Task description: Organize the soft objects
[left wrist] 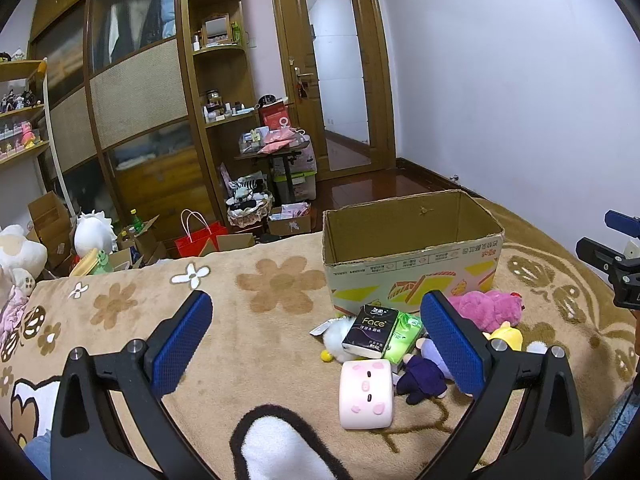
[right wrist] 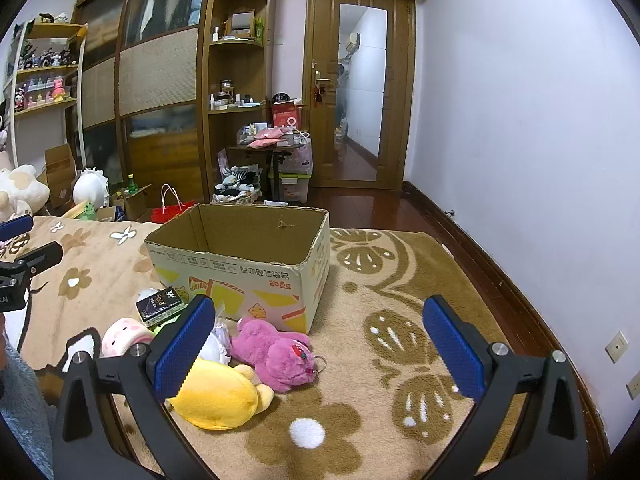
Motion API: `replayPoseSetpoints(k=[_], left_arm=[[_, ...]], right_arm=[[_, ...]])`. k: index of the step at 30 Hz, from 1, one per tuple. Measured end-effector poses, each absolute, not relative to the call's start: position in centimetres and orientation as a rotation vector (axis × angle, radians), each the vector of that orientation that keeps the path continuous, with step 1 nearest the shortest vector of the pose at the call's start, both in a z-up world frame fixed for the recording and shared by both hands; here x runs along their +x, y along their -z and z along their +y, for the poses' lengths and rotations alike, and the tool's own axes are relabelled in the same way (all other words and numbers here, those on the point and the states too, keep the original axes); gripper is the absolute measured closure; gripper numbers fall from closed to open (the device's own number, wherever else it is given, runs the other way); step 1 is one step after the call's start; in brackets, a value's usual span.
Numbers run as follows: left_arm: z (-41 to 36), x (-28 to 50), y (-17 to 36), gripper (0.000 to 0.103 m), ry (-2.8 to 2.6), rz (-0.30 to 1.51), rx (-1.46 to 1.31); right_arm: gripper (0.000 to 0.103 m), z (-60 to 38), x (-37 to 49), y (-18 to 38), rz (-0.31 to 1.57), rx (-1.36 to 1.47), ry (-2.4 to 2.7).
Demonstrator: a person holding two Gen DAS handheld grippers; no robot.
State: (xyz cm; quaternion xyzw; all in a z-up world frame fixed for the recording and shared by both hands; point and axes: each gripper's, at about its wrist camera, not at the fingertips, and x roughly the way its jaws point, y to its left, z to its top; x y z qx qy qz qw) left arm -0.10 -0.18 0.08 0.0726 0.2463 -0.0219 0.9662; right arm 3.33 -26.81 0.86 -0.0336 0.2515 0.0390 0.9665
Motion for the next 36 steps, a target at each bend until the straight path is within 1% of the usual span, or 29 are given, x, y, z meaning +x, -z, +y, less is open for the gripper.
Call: replayPoseSetpoints(k=[14,36], left_arm=[[-0.10,-0.08,-0.13,0.000,0.044,0.500,0.145],[-0.04,-0.05,-0.09,0.000,0.044,0.500,0.145]], right_arm=[[0.000,-26.80,3.51,-0.16,0.519,-0.071,-0.075],[0.000,-26.02,3.41,-0.61,0.515,-0.087,-0.104]])
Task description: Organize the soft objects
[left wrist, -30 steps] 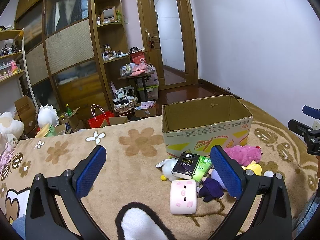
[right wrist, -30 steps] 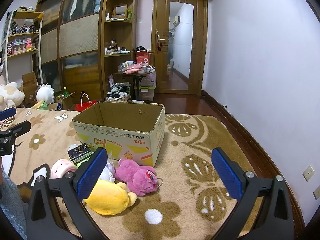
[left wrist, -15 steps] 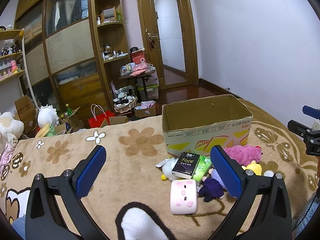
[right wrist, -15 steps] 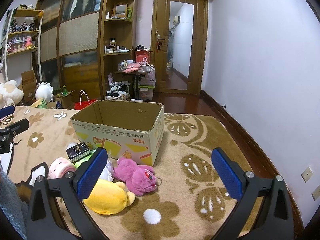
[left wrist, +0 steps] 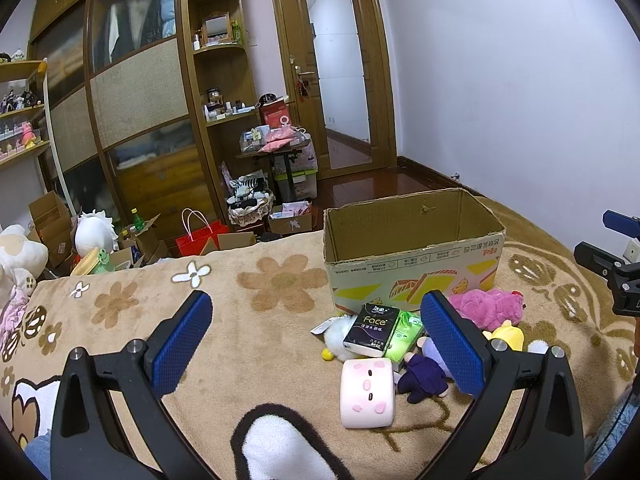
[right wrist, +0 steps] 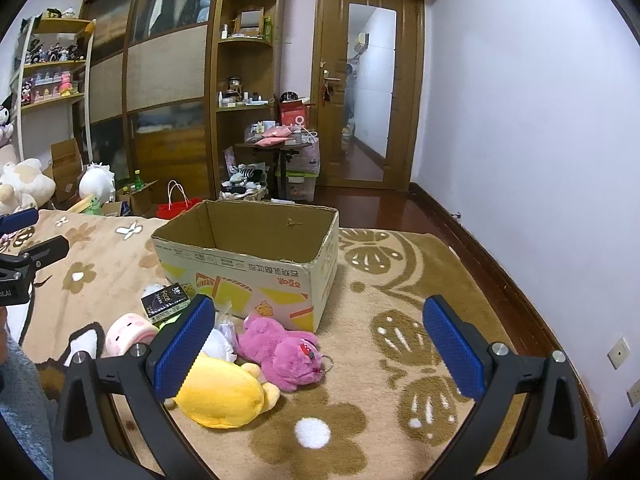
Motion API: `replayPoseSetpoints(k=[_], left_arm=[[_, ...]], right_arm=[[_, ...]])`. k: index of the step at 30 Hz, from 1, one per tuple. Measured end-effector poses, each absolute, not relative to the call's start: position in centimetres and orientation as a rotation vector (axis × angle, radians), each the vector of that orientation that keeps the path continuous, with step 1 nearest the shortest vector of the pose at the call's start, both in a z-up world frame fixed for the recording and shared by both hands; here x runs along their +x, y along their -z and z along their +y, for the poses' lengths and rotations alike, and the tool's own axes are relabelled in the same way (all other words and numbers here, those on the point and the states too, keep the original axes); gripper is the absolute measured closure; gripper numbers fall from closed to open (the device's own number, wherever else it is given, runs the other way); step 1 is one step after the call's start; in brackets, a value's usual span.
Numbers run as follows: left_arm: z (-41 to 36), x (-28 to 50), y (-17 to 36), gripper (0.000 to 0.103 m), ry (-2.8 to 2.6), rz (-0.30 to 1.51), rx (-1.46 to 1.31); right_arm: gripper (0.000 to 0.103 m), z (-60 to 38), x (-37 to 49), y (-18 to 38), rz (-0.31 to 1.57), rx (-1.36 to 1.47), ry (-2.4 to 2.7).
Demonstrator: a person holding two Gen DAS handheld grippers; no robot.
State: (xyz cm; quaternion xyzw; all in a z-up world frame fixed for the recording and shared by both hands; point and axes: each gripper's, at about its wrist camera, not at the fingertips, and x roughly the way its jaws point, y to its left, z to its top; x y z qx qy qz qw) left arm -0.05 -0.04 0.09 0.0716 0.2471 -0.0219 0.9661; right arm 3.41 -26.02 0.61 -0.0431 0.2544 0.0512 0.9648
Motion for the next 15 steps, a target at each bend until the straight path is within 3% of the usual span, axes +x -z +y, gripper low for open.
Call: replayPoseSetpoints(k=[15], left_arm=[[-0.04,-0.05,-0.09,0.000,0.044,0.501,0.145]], right_arm=[[0.000,-26.01,3.38,-0.64,0.515,-0.082,-0.101]])
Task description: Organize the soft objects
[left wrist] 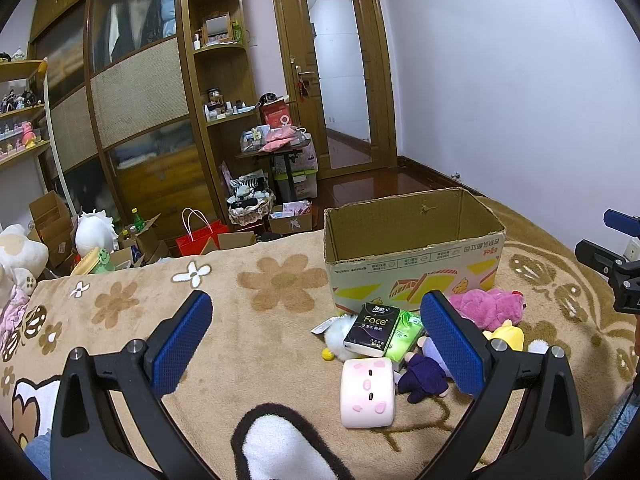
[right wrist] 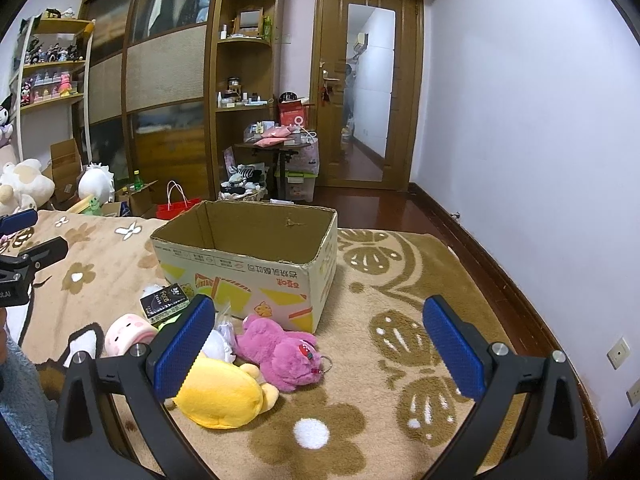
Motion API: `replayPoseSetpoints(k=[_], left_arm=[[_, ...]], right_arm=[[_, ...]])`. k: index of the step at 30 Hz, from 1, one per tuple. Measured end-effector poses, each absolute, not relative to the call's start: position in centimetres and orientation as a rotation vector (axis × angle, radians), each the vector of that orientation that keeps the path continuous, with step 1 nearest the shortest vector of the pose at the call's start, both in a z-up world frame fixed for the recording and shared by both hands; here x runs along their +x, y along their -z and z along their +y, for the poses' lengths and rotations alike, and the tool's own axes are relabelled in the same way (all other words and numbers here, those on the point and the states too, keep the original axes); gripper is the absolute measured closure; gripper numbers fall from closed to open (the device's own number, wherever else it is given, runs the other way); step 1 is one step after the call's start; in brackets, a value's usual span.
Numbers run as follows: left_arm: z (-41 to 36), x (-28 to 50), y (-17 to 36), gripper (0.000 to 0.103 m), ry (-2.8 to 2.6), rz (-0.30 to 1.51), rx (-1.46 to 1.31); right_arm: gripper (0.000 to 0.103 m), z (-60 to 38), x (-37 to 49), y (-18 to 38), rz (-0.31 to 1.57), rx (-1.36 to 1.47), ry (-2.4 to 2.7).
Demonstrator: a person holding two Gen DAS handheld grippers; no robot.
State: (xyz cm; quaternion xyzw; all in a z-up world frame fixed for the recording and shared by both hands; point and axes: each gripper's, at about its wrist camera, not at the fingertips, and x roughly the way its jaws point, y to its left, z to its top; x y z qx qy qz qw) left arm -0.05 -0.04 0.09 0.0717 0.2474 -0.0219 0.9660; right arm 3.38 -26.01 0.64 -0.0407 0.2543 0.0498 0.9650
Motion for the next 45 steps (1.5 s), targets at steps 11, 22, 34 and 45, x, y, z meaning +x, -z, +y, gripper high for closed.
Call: replayPoseSetpoints(k=[11,22,34,45], left_arm=[[0.0,-0.1,-0.1,0.000,0.045,0.502,0.146],[0.7,0.0,0.6,0.000,0.039,0.522,0.146],[-0.2,2.4,1.8,0.000,0.064,0.682,0.105],[-0.9,6.0,6.8,0.000,0.076,0.928,0.080]], right_arm=[[0.000,-26.1,3.4,-0.7,0.514,-0.081,-0.100],[0.000,-26.1,3.4,-0.7,0.514,-0.081,-0.101],[0.000,-25.2,4.7,-0.2,0.559,-0.056,-0.142],[0.000,-21.8,7.2,3.7,0.694,-0.094,-0.228]])
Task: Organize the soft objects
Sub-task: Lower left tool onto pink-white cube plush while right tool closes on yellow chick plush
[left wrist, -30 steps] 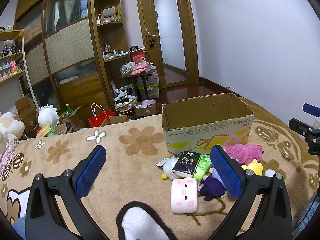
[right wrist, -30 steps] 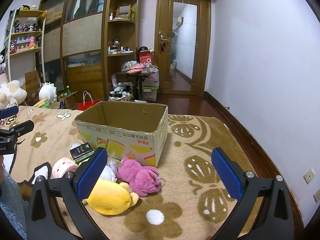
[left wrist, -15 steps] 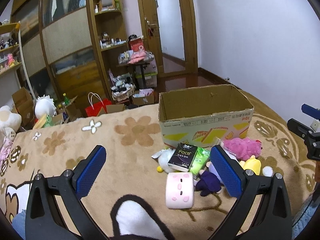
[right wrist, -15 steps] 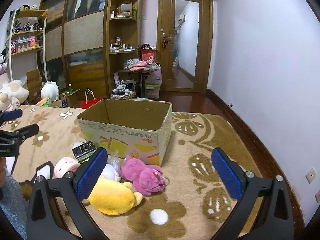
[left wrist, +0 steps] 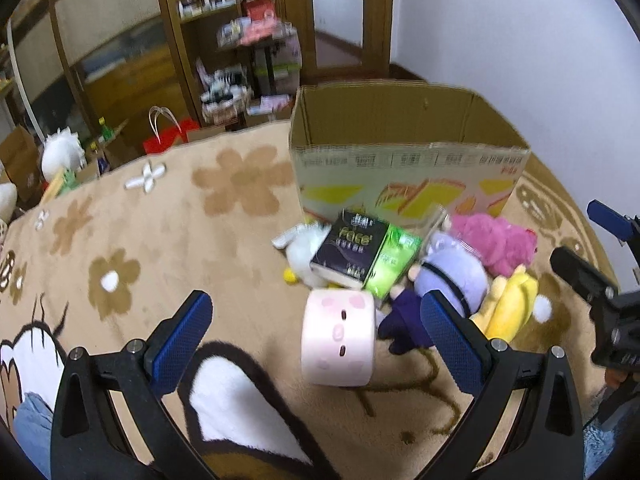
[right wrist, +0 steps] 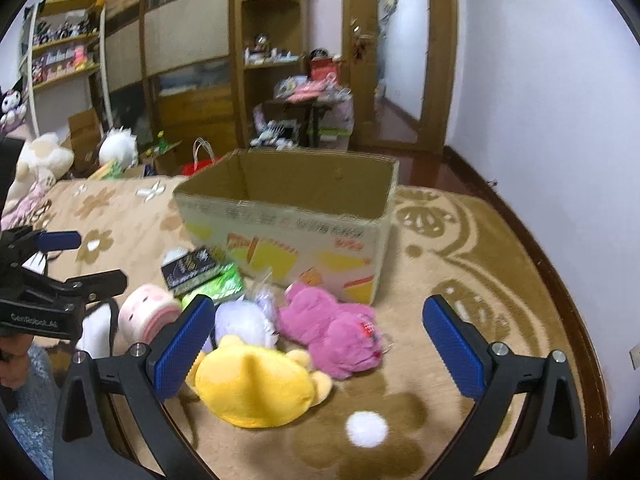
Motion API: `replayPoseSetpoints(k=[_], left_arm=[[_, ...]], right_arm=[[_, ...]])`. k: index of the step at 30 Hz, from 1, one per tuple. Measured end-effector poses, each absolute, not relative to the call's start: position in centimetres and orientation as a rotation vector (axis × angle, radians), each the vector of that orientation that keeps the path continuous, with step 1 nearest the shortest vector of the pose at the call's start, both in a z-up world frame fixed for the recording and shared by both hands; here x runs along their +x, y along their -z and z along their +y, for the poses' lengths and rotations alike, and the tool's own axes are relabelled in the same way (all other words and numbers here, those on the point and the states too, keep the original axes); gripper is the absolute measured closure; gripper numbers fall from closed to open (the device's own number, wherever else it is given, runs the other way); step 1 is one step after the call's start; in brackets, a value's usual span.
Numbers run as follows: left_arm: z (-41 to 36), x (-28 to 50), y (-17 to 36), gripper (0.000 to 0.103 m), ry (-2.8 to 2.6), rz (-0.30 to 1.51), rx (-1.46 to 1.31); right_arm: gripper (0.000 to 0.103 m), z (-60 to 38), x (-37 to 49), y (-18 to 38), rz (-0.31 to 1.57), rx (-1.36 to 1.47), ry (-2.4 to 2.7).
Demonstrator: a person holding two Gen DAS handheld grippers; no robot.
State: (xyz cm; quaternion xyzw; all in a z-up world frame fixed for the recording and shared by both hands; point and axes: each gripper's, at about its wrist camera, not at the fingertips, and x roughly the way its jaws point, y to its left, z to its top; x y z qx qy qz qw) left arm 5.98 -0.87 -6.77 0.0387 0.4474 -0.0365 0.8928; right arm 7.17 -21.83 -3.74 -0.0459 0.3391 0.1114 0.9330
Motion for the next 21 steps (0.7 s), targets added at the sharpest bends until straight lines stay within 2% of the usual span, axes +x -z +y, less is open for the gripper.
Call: replayPoseSetpoints(k=[14,15,17,19,21], left_arm=[[-0.7,8.7,11.9,0.002,0.091,1.176,0.032],[-0.8,8.8,12.2,0.004,0.094,1.190,0.032],[-0.8,9.0,12.8,0.016,0.099,1.217,0.028],[-0.6,9.2,13.3,0.018,0.099,1.242,0.023],[-0.7,9.3,13.5,0.025,0.102,1.255,0.018]], right_arm=[[0.000,-19.9,9.3,9.1,0.885,-0.077,-0.322],[0.000,-19.9,9.4,9.4,0.897,-0.062,-0.330],[0.000,-19.6,9.5,9.8,0.909,-0.067,-0.340],[0.000,-19.1,9.2,10.0,0.910,-0.094,-0.356],[0.000,-18.6,9.1,10.3,0.932,-0.097,-0.373]])
